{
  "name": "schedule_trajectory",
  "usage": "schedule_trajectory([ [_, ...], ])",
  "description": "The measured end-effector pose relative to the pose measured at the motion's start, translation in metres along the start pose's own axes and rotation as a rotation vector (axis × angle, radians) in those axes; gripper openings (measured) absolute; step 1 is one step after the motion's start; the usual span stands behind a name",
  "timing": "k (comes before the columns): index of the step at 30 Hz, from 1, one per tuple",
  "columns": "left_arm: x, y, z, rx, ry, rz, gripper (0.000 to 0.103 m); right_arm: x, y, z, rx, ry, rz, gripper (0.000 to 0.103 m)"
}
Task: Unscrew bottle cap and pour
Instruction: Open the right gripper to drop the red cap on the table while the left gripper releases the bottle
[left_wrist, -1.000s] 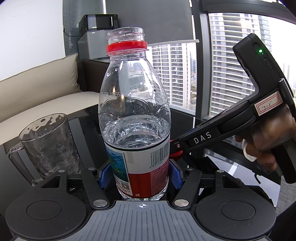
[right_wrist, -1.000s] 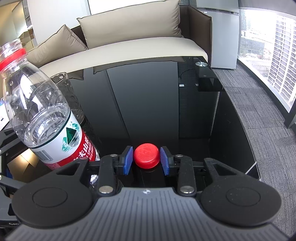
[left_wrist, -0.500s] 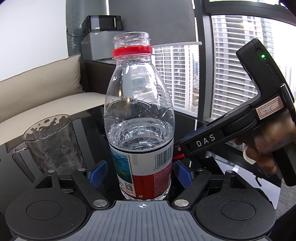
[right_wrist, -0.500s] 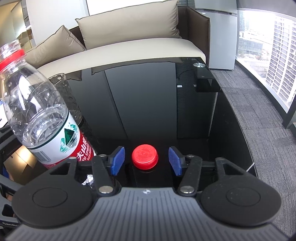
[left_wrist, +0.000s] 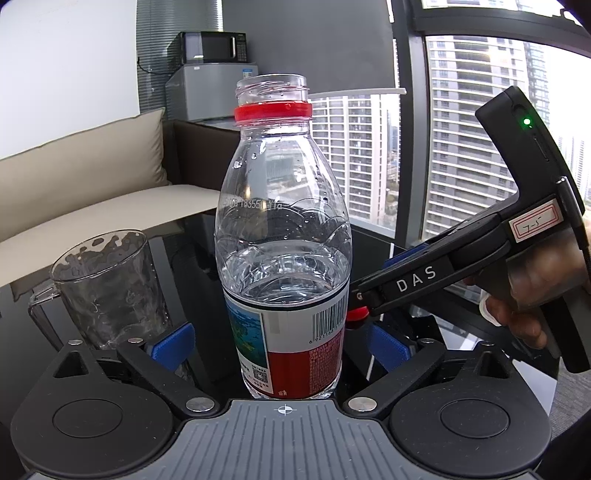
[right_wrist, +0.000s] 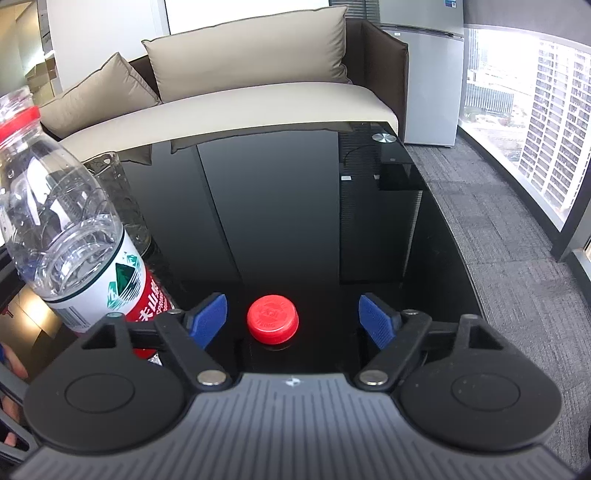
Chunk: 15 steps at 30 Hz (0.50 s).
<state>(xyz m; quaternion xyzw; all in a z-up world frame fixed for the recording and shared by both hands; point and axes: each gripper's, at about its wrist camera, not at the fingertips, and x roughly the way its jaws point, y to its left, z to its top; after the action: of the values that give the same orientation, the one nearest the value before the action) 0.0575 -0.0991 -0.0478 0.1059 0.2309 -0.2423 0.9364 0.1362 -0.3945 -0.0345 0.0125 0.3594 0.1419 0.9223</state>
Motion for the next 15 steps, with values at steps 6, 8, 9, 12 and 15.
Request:
schedule_trajectory([
  [6, -0.0001, 0.0017, 0.0007, -0.016, 0.007, -0.003, 0.102, -0.0005, -0.0005, 0.0000, 0.001, -0.005, -0.005, 0.091],
  [8, 0.0012, 0.0019, 0.0011, -0.018, 0.016, 0.002, 0.102, -0.0001, -0.0006, 0.0004, -0.002, -0.007, -0.006, 0.092],
  [9, 0.0019, 0.0025, 0.0011, -0.020, 0.020, 0.001, 0.102, 0.0002, -0.0006, 0.0007, -0.003, -0.008, -0.007, 0.093],
  [12, 0.0030, 0.0030, 0.0017, -0.018, 0.023, 0.000, 0.102, 0.0003, 0.0001, 0.0011, -0.008, -0.009, -0.012, 0.094],
  [15, 0.0029, 0.0031, 0.0019, -0.018, 0.026, 0.002, 0.102, -0.0003, -0.0002, 0.0016, -0.008, -0.011, -0.017, 0.096],
])
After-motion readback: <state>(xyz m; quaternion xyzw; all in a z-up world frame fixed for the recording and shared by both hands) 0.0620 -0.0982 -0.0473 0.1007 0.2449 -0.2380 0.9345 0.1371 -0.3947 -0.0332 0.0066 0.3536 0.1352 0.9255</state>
